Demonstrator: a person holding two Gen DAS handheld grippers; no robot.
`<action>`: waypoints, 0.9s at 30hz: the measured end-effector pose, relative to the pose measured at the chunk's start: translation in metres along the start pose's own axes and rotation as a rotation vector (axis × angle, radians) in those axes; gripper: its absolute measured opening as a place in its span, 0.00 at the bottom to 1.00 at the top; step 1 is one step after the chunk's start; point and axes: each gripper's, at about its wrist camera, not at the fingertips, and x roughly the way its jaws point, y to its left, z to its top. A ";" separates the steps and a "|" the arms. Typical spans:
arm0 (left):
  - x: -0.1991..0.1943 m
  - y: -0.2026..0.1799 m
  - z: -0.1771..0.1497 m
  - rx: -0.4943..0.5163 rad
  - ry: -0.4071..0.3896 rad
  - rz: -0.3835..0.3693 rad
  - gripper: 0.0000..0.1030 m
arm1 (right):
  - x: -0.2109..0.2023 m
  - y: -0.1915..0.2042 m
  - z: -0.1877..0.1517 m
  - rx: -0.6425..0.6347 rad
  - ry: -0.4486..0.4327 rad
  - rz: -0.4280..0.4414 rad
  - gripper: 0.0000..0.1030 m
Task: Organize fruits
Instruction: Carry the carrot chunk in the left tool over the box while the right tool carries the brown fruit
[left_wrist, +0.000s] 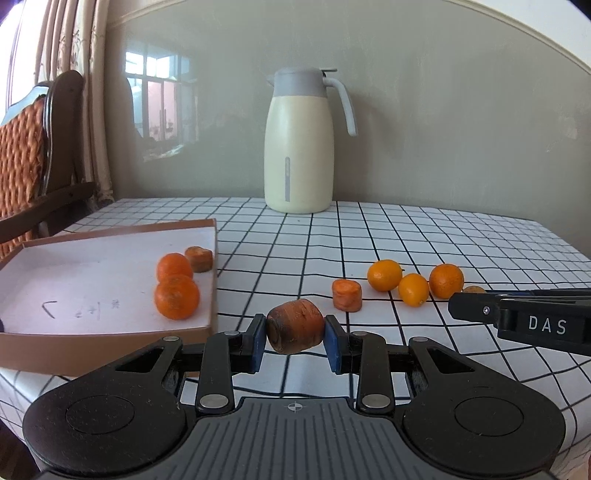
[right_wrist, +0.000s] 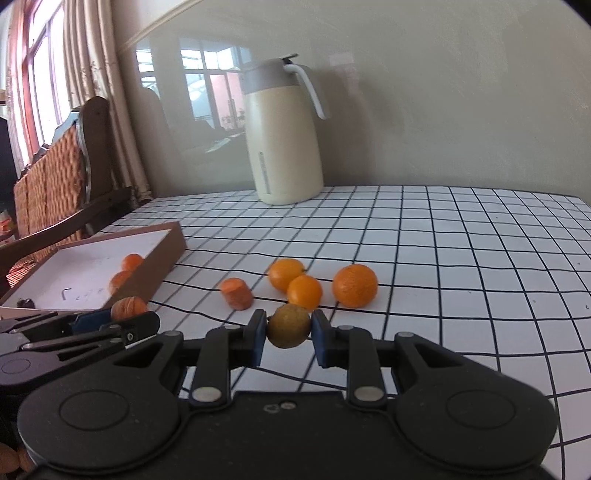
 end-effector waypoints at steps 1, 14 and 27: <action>-0.003 0.002 0.000 0.001 -0.003 0.001 0.32 | -0.001 0.002 0.000 -0.004 -0.004 0.006 0.17; -0.039 0.042 0.001 -0.015 -0.065 0.041 0.32 | -0.003 0.047 0.006 -0.067 -0.047 0.110 0.17; -0.052 0.084 0.004 -0.090 -0.111 0.122 0.32 | -0.002 0.083 0.016 -0.095 -0.122 0.178 0.17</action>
